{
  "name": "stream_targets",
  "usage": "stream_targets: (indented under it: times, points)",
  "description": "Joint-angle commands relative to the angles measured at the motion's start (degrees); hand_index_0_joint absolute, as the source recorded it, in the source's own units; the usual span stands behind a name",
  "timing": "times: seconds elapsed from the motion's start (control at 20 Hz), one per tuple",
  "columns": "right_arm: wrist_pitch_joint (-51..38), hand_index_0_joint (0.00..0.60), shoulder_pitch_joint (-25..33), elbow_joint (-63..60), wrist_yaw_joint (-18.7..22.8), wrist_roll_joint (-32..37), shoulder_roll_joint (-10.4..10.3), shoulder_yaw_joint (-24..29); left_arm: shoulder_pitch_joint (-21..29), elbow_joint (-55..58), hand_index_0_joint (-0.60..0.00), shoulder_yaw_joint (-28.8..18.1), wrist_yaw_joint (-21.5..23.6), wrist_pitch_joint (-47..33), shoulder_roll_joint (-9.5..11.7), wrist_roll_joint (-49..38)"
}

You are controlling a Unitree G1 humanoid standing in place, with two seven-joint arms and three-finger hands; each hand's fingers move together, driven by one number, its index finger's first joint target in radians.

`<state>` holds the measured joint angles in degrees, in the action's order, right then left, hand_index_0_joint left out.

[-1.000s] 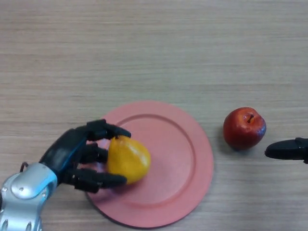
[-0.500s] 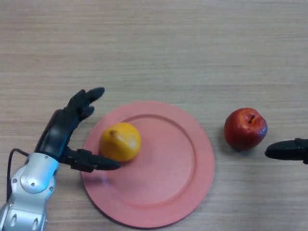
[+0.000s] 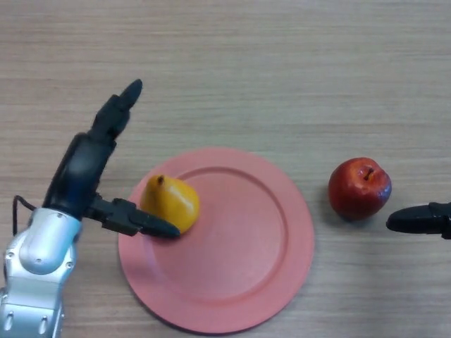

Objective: Pick up the yellow pear and place it on the plate

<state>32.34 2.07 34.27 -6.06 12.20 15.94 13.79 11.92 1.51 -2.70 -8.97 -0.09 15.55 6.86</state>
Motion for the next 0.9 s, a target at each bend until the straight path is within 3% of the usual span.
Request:
stream_targets:
  times: [0.05,0.2,0.35,0.5,0.7,0.9]
  points:
    - [-8.5,0.0,1.9,3.3,-0.2,0.6,2.0,2.5,1.8,6.1,0.0,-6.8,3.3,-4.2,3.6,-5.8]
    - [-8.2,0.0,2.2,3.6,0.3,1.1,2.0,2.2,0.2,13.4,0.0,-10.8,2.1,0.5,5.1,-16.4]
    - [-8.8,0.0,2.2,3.2,0.5,0.6,1.8,1.5,-1.9,17.8,0.0,-13.4,1.0,0.5,5.7,-21.6]
    - [-9.5,0.0,2.6,2.8,0.2,0.6,2.1,1.8,-3.0,18.3,0.0,-15.3,0.2,0.3,6.4,-23.6]
    - [-10.9,0.0,1.7,2.1,0.4,1.0,1.6,1.8,-4.4,22.2,0.0,-16.8,0.3,7.5,6.7,-29.3]
    - [-10.0,0.0,2.2,1.4,-0.1,1.6,1.9,1.1,-5.3,22.5,0.0,-17.6,-0.3,9.3,6.6,-28.7]
